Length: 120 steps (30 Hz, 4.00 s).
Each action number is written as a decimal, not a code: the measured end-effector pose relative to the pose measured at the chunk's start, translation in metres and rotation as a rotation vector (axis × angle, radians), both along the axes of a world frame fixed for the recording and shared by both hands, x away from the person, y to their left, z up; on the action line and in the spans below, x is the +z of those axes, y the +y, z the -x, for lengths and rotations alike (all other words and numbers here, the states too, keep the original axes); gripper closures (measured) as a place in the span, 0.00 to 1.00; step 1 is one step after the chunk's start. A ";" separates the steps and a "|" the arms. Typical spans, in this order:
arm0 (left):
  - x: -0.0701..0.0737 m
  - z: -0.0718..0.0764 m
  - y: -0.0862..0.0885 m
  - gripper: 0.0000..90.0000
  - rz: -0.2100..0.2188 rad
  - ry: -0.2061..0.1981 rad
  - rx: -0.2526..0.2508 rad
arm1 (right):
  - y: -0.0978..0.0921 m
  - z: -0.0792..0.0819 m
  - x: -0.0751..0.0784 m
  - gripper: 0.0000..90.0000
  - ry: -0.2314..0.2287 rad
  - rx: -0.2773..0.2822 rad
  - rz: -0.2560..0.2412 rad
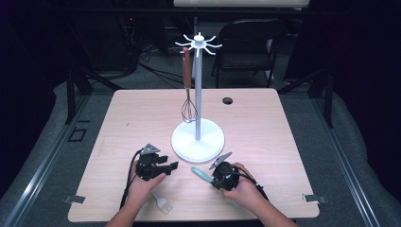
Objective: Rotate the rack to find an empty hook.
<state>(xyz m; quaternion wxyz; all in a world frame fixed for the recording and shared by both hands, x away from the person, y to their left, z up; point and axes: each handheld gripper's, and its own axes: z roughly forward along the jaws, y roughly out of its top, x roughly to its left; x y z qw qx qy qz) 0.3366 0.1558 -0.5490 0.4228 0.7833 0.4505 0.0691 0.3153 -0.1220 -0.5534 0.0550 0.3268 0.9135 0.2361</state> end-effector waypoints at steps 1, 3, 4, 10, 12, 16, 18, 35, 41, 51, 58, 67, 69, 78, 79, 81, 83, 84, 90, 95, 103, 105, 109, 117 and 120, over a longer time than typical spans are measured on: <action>0.000 0.000 -0.001 0.47 0.006 0.001 -0.007 | 0.000 0.000 0.001 0.90 -0.002 -0.001 -0.009; -0.001 0.001 -0.003 0.47 0.020 0.007 -0.023 | -0.001 0.001 0.004 0.90 -0.021 0.002 -0.025; -0.001 0.001 -0.004 0.47 0.026 0.012 -0.038 | -0.001 0.002 0.005 0.90 -0.030 0.001 -0.038; -0.001 0.004 -0.015 0.48 0.054 0.019 -0.097 | -0.001 0.005 0.014 0.90 -0.064 0.009 -0.092; -0.001 0.005 -0.018 0.48 0.060 0.023 -0.120 | 0.001 0.006 0.017 0.90 -0.071 0.016 -0.112; -0.001 0.007 -0.023 0.48 0.079 0.027 -0.149 | 0.006 0.009 0.021 1.00 -0.083 0.033 -0.132; -0.001 0.008 -0.025 0.48 0.090 0.031 -0.155 | 0.007 0.009 0.025 1.00 -0.094 0.037 -0.161; -0.008 0.006 -0.028 0.48 0.056 0.063 -0.138 | 0.017 -0.004 -0.004 0.80 -0.086 0.015 -0.021; -0.008 0.007 -0.029 0.48 0.061 0.062 -0.149 | 0.018 -0.004 -0.007 0.89 -0.089 0.029 -0.015; -0.011 0.007 -0.033 0.45 0.085 0.086 -0.173 | 0.008 -0.002 0.003 0.90 -0.072 0.009 -0.109; -0.013 0.007 -0.039 0.45 0.107 0.108 -0.189 | 0.012 0.008 0.014 0.90 -0.098 0.045 -0.153; -0.012 0.007 -0.037 0.46 0.161 0.107 -0.201 | 0.016 0.008 0.013 0.81 -0.087 0.067 -0.152; -0.011 0.008 -0.037 0.46 0.166 0.101 -0.200 | 0.016 0.008 0.012 0.79 -0.078 0.063 -0.161; -0.011 0.008 -0.038 0.47 0.165 0.094 -0.201 | 0.004 0.009 -0.003 0.80 -0.004 0.053 -0.142; -0.011 0.008 -0.039 0.47 0.167 0.093 -0.202 | 0.003 0.010 -0.004 0.81 0.000 0.047 -0.148; -0.011 0.008 -0.040 0.47 0.165 0.093 -0.200 | 0.001 0.010 -0.006 0.83 0.009 0.045 -0.146; -0.011 0.009 -0.040 0.47 0.165 0.097 -0.200 | 0.000 0.011 -0.007 0.89 0.002 0.039 -0.137; -0.011 0.009 -0.041 0.47 0.168 0.092 -0.203 | 0.000 0.011 -0.007 0.89 -0.002 0.035 -0.139; -0.006 0.012 -0.043 0.51 0.198 0.076 -0.199 | 0.003 0.014 -0.001 0.90 -0.028 0.023 -0.169; -0.002 0.015 -0.044 0.55 0.205 0.067 -0.201 | 0.010 0.015 0.003 0.90 -0.059 0.005 -0.212; 0.003 0.015 -0.039 0.66 0.271 0.065 -0.176 | 0.019 0.013 0.006 0.90 -0.099 -0.030 -0.294; 0.006 0.016 -0.039 0.69 0.270 0.056 -0.177 | 0.022 0.012 0.009 0.90 -0.112 -0.042 -0.310; 0.014 0.017 -0.037 0.75 0.279 0.026 -0.178 | 0.026 0.011 0.015 0.90 -0.123 -0.045 -0.332; 0.029 0.020 -0.038 0.87 0.283 -0.031 -0.197 | 0.034 0.009 0.024 0.91 -0.153 -0.033 -0.356; 0.030 0.022 -0.041 0.88 0.273 -0.046 -0.202 | 0.035 0.009 0.026 0.91 -0.164 -0.036 -0.369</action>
